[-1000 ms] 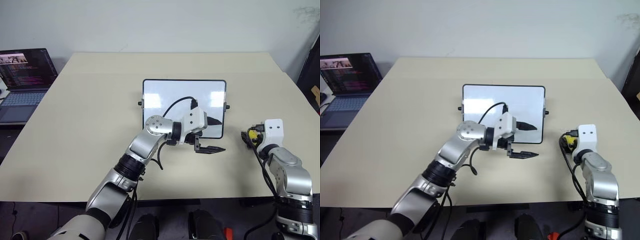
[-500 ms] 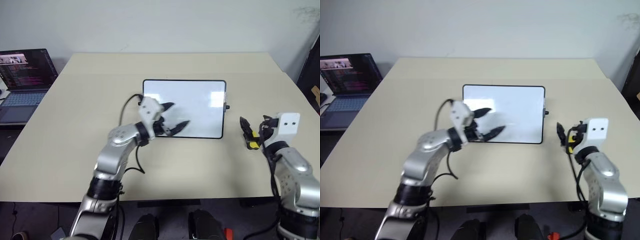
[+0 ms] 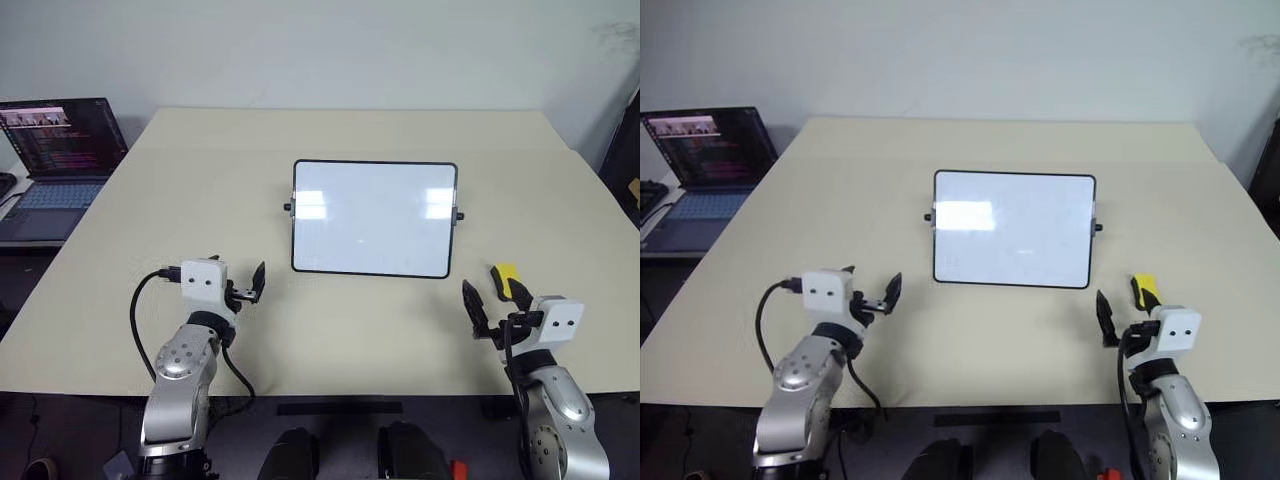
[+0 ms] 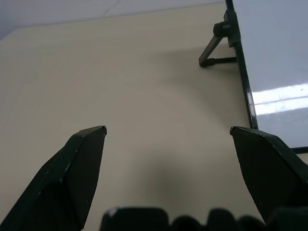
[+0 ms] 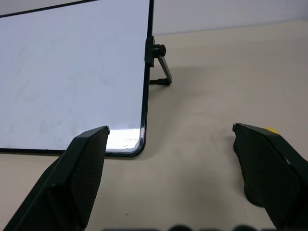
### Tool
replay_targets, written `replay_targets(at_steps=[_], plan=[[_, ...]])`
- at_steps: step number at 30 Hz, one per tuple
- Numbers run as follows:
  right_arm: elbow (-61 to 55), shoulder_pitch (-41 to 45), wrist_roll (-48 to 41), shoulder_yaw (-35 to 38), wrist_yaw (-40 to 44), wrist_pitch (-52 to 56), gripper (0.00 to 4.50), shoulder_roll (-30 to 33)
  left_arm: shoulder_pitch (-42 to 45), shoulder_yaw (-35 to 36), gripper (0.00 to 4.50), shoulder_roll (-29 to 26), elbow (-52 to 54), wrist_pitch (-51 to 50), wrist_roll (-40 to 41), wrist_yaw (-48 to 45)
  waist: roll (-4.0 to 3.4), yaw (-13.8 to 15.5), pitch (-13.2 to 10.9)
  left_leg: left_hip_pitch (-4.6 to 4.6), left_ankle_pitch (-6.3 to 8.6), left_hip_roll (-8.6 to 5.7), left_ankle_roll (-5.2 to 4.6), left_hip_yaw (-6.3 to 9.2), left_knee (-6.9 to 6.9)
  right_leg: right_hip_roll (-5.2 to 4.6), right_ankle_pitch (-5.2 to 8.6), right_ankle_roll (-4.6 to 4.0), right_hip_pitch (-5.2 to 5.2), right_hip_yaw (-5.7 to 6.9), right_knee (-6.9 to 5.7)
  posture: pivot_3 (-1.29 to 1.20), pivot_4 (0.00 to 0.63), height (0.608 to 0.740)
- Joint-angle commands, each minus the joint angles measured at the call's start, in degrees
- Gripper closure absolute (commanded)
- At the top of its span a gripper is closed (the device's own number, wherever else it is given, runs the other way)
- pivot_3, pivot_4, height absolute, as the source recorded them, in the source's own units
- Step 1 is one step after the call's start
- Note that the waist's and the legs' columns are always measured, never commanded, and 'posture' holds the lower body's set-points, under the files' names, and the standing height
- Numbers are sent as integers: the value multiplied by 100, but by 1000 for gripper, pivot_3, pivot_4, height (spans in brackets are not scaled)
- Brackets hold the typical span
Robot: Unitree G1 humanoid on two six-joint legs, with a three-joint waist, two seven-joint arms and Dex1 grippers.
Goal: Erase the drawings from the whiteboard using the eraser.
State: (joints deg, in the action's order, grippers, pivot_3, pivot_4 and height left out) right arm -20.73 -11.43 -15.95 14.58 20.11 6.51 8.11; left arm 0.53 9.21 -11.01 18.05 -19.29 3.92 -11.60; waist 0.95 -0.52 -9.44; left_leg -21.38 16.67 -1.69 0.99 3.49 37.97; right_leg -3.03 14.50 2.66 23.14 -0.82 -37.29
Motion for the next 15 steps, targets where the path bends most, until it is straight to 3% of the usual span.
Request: replay_targets(at_steps=[1, 8, 15], plan=[[159, 73, -57, 159, 117, -328, 33, 224, -17, 0, 0, 15, 462, 151, -30, 170, 1, 13, 1, 3, 0, 1, 0, -3, 0, 0, 0, 0, 0, 1, -1, 0, 150, 740], [370, 122, -184, 275, 172, -387, 33, 521, -40, -214, 0, 53, 725, 115, -148, 359, 1, 34, 1, 10, 0, 3, 0, -19, -2, 0, 0, -1, -1, -3, -6, 0, 150, 740], [-270, -305, -269, 114, 53, -44, 33, 502, -45, -295, 0, -1, 725, -41, -78, 323, 1, 34, 2, 17, 1, 6, -1, -23, -2, -1, 1, -2, -1, -6, -17, 0, 150, 740]])
